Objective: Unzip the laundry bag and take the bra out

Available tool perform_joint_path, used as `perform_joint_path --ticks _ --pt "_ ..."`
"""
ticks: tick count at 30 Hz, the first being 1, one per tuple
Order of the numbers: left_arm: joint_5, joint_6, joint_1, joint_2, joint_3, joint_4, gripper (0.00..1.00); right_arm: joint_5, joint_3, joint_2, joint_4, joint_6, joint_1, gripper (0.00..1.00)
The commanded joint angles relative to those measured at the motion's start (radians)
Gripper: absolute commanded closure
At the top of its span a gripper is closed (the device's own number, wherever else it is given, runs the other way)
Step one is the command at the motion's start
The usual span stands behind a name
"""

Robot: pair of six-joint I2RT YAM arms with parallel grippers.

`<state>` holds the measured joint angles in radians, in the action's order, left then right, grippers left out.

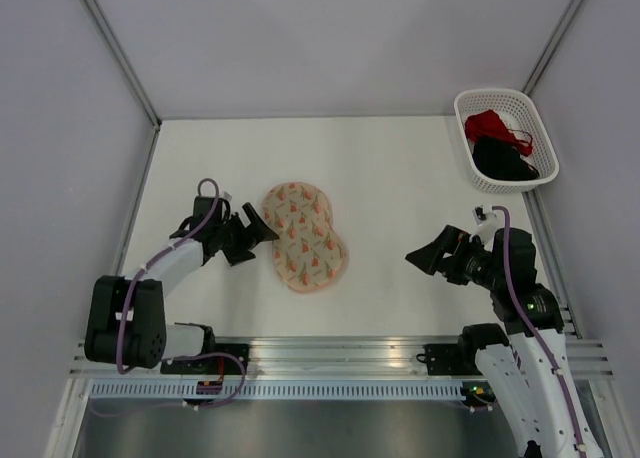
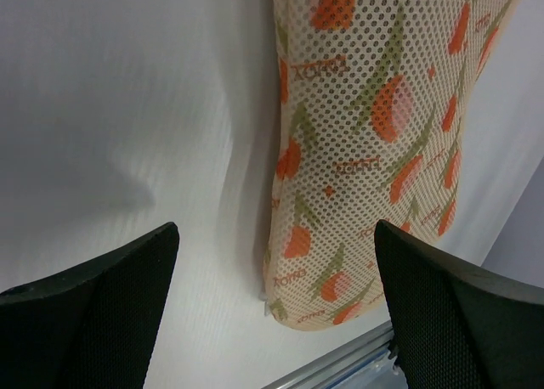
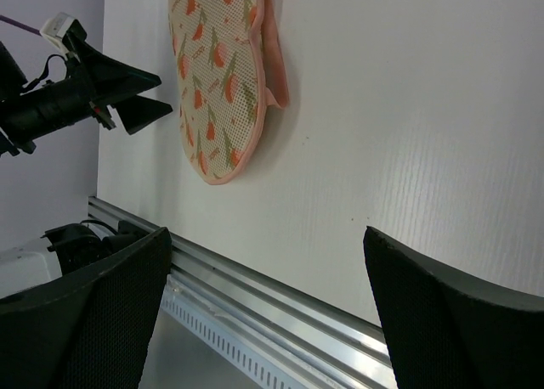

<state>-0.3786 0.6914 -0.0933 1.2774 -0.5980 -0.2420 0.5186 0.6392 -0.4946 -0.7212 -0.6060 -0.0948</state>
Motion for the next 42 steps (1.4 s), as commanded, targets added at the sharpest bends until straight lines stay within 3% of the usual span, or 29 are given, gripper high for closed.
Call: perform_joint_path --ticks 1,4,8,14,17,20,21,23,29,33,37,38,42 --pt "-0.068 0.051 -0.046 0.068 0.010 0.224 0.01 0.008 -0.007 0.007 0.023 -0.008 -0.002 0.02" --pt "-0.126 0.076 -0.082 0.123 0.047 0.343 0.01 0.008 -0.012 0.008 0.023 -0.011 -0.003 0.02" --pt "-0.135 0.076 -0.120 0.186 0.078 0.378 0.03 -0.003 -0.010 0.010 0.005 0.006 -0.002 0.02" --pt "-0.164 0.120 -0.149 0.194 0.271 0.539 0.11 -0.020 -0.026 0.010 -0.011 0.012 -0.002 0.02" --pt "-0.180 0.146 -0.154 0.204 0.343 0.633 0.22 -0.020 -0.039 0.010 -0.001 0.003 -0.003 0.02" --pt "-0.207 0.172 -0.163 0.250 0.374 0.711 0.52 -0.020 -0.045 0.007 0.009 -0.006 -0.003 0.02" --pt "-0.220 0.183 -0.166 0.267 0.376 0.766 0.72 -0.020 -0.049 0.007 0.011 -0.008 -0.003 0.02" --pt "-0.247 0.227 -0.184 0.319 0.362 0.816 0.98 -0.020 -0.050 0.007 0.012 -0.012 -0.002 0.02" --pt "-0.211 0.410 -0.316 0.333 0.302 0.994 0.98 0.038 -0.059 0.036 0.028 -0.012 -0.002 0.04" --pt "-0.045 0.537 -0.420 0.261 0.219 0.884 0.98 0.107 -0.056 0.080 0.092 -0.023 -0.002 0.13" --pt "0.229 0.661 -0.500 0.113 0.010 0.476 0.98 0.118 -0.027 0.083 0.091 0.006 -0.003 0.24" --pt "0.274 0.683 -0.526 0.096 -0.031 0.307 0.98 0.121 -0.021 0.079 0.089 0.014 -0.002 0.26" --pt "0.356 0.825 -0.545 0.080 -0.152 0.139 0.98 0.132 0.000 0.048 0.085 0.054 -0.002 0.27"
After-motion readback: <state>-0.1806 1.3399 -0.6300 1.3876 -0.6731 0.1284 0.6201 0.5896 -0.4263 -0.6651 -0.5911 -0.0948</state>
